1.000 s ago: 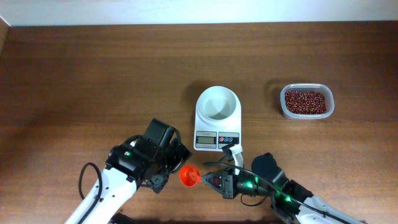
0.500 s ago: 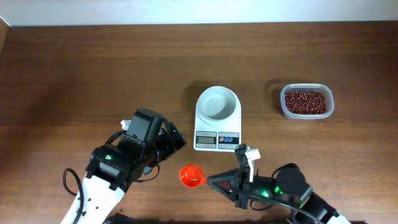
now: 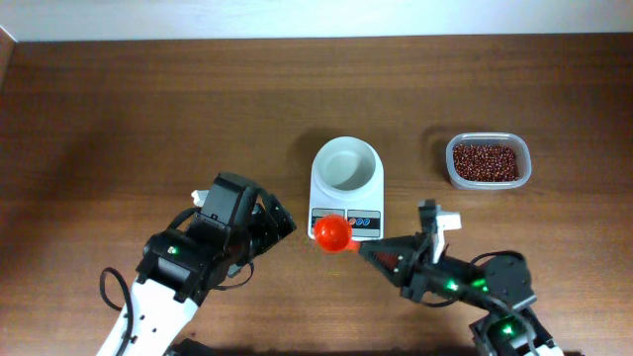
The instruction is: Scoop and weigh 50g on scale
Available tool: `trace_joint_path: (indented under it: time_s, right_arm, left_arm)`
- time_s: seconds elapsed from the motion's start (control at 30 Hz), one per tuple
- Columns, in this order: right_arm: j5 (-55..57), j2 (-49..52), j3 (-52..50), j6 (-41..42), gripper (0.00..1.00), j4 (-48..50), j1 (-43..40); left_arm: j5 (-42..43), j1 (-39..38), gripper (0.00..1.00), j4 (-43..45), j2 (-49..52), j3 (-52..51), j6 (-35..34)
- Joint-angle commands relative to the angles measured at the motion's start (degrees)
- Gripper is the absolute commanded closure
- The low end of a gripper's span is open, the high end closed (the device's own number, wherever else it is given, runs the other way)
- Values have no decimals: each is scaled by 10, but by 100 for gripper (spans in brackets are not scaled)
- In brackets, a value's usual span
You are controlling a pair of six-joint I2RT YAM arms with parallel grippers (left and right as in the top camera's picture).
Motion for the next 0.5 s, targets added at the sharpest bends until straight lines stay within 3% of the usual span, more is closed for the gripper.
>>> trace_joint_path:
  time_s: [0.0, 0.13, 0.3, 0.37, 0.43, 0.47]
  right_arm:
    - [-78, -5, 5, 31, 96, 6, -77]
    - [-147, -5, 5, 75, 96, 19, -183]
    - [-265, -5, 5, 167, 96, 123, -325]
    - [-283, -5, 5, 188, 96, 166, -348]
    - [-284, -5, 5, 198, 96, 184, -348]
    - [-283, -5, 5, 200, 96, 184, -348]
  left_arm:
    - [-10, 3, 1, 1, -4, 10, 9]
    - [-8, 3, 1, 1, -4, 10, 9]
    - [-8, 3, 0, 1, -4, 10, 9]
    - [-3, 3, 12, 1, -3, 10, 9]
    - [1, 3, 31, 1, -1, 10, 9]
    - [6, 2, 45, 1, 1, 10, 9]
